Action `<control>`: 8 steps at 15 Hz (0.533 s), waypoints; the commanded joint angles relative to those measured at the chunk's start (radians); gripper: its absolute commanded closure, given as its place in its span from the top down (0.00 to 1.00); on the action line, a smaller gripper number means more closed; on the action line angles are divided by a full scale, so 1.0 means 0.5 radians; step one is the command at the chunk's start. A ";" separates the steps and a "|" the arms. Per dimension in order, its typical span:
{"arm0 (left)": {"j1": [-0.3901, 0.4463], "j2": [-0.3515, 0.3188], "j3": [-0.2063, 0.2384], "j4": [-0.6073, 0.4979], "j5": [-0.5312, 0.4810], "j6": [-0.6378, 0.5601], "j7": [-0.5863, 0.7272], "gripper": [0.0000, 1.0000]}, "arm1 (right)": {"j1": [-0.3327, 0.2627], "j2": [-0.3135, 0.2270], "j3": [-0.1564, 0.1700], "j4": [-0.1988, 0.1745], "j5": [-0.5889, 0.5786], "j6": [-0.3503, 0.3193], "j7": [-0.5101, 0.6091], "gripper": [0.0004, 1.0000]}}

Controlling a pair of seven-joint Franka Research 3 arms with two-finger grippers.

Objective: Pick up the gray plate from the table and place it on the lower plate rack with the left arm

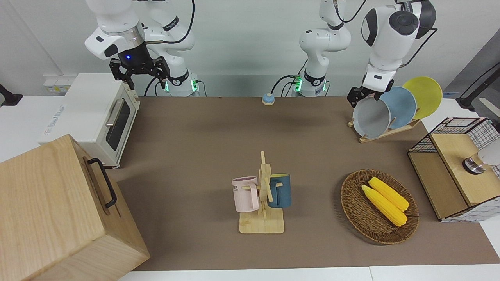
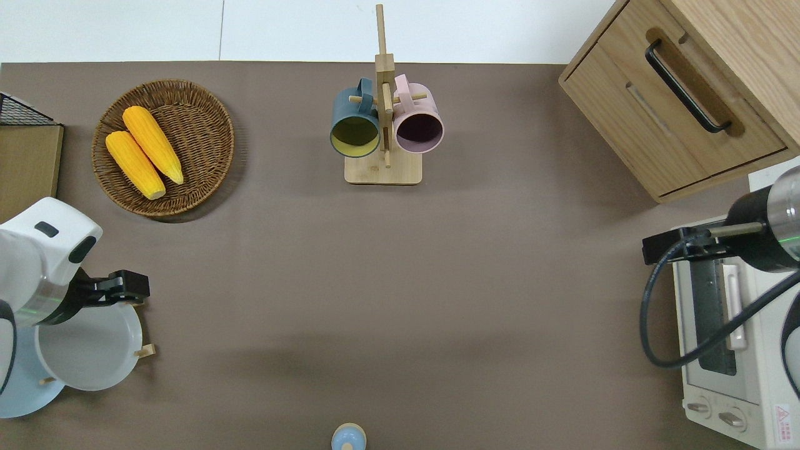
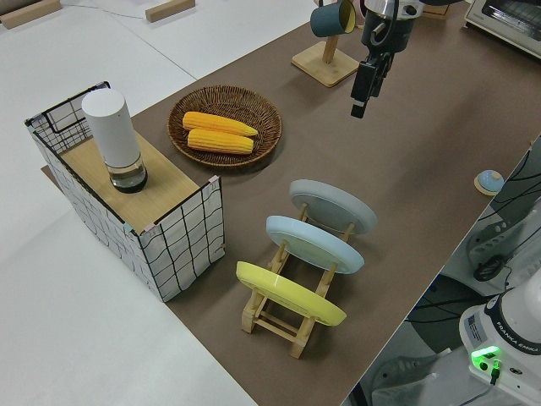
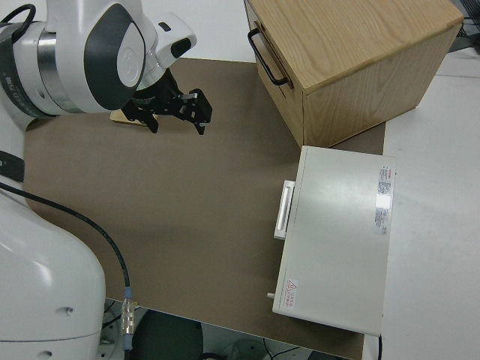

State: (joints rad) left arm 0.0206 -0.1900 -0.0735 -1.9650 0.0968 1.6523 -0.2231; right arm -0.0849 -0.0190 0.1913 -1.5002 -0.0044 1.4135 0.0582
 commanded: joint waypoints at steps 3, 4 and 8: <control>0.002 0.024 -0.006 0.104 -0.218 -0.065 0.557 1.00 | -0.014 -0.005 0.013 0.012 0.015 -0.029 0.000 0.99; 0.002 0.024 -0.006 0.104 -0.258 -0.062 0.551 1.00 | -0.014 -0.005 0.013 0.012 0.015 -0.029 0.000 0.99; 0.005 0.024 -0.003 0.104 -0.249 -0.053 0.541 1.00 | -0.014 -0.005 0.013 0.012 0.015 -0.029 0.000 0.99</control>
State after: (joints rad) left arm 0.0202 -0.1887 -0.0772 -1.9372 -0.0141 1.6468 0.0301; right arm -0.0849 -0.0190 0.1913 -1.5002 -0.0044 1.4135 0.0582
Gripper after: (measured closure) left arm 0.009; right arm 0.009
